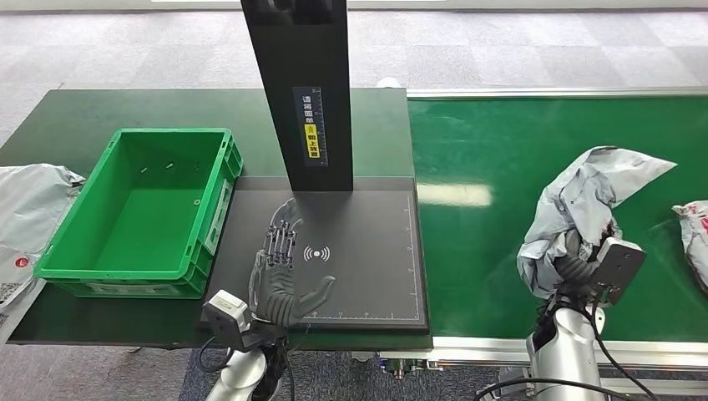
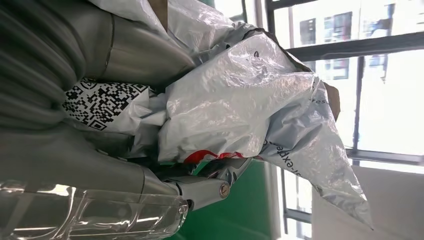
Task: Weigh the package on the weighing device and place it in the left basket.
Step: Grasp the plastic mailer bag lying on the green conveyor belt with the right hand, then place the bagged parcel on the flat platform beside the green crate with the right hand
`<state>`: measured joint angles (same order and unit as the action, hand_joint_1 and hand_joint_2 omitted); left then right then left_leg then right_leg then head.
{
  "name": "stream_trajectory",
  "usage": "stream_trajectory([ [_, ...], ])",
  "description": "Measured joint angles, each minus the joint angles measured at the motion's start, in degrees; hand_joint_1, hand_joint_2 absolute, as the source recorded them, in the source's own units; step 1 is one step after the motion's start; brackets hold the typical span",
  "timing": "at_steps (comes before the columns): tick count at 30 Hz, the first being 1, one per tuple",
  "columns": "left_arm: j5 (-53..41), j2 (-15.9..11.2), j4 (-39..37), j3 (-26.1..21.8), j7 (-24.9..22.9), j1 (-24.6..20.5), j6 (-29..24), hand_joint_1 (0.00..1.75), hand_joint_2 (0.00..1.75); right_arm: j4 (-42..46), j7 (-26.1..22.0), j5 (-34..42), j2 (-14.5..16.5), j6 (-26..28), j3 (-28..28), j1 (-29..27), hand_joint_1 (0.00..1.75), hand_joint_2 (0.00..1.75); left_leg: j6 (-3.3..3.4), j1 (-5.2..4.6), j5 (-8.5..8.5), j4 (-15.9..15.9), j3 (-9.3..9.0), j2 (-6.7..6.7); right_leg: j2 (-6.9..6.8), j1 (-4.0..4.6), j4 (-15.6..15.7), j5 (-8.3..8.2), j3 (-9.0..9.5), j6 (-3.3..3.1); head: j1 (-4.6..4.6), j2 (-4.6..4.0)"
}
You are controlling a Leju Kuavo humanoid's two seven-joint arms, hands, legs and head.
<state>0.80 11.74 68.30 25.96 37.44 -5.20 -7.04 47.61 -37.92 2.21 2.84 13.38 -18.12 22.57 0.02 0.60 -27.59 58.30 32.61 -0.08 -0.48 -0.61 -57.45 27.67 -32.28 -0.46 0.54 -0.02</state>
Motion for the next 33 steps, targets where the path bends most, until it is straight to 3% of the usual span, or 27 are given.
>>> stream_trajectory([
  [5, -0.2, 0.0, 0.4, -0.1, 0.2, 0.3, -0.4, 0.00, 1.75, 4.0, -1.3, -0.6, 0.4, 2.2, 2.3, -1.1, 1.75, 1.75, 0.00, 0.00, 0.00, 0.0, 0.02, -0.01, -0.01, 0.00, 0.0, 0.00, -0.01, 0.00, -0.01, 0.00],
  [11, -2.6, 0.0, 3.1, -1.5, 2.1, 1.4, -7.0, 0.00, 1.75, 17.2, -2.1, -2.2, 1.3, 4.4, 11.0, -3.7, 1.75, 1.75, -0.05, 0.00, 0.04, 0.0, 0.05, 0.01, 0.01, 0.00, 0.0, 0.00, -0.05, -0.01, -0.01, 0.00],
  [13, -4.3, 0.0, 4.9, -1.7, 2.1, 2.1, -10.8, 0.00, 1.75, 19.8, -2.1, -4.3, 1.3, 3.7, 13.8, -4.1, 1.75, 1.75, -0.07, 0.00, 0.04, 0.0, 0.06, 0.01, 0.01, 0.00, -0.1, 0.00, -0.06, -0.01, -0.01, 0.00],
  [17, -7.4, -0.3, 9.2, -1.7, 2.1, 3.3, -22.1, 0.00, 1.75, 22.7, -2.1, -15.8, 1.1, 5.5, 22.2, -4.1, 1.75, 1.75, -0.08, 0.02, 0.04, 0.0, 0.05, 0.10, 0.10, 0.02, -0.1, 0.00, -0.10, -0.02, 0.00, 0.00],
  [24, -7.6, -1.7, 14.8, -1.7, 2.1, 4.9, -29.7, 0.00, 1.75, 21.2, -1.9, -27.6, 0.9, 5.0, 37.0, -2.8, 1.75, 1.75, -0.16, 0.07, 0.09, -0.1, 0.11, 0.09, 0.10, 0.07, -0.1, 0.00, -0.16, -0.09, -0.01, 0.00],
  [29, -6.3, -2.5, 17.2, -1.7, 2.1, 5.1, -29.3, 0.00, 1.75, 16.4, 0.0, -32.2, 0.7, 1.7, 46.4, -0.4, 1.75, 1.75, -0.18, 0.06, 0.12, -0.1, 0.13, 0.05, 0.04, 0.07, -0.1, -0.02, -0.17, -0.12, -0.01, 0.00],
  [33, -5.4, -2.6, 17.5, -1.7, 2.1, 5.1, -27.2, 0.00, 1.75, 10.6, 5.3, -37.6, 0.5, -2.5, 53.1, 2.6, 1.75, 1.75, -0.19, 0.06, 0.12, 0.0, 0.12, 0.10, 0.08, 0.06, -0.1, -0.04, -0.17, -0.13, -0.01, 0.00],
])
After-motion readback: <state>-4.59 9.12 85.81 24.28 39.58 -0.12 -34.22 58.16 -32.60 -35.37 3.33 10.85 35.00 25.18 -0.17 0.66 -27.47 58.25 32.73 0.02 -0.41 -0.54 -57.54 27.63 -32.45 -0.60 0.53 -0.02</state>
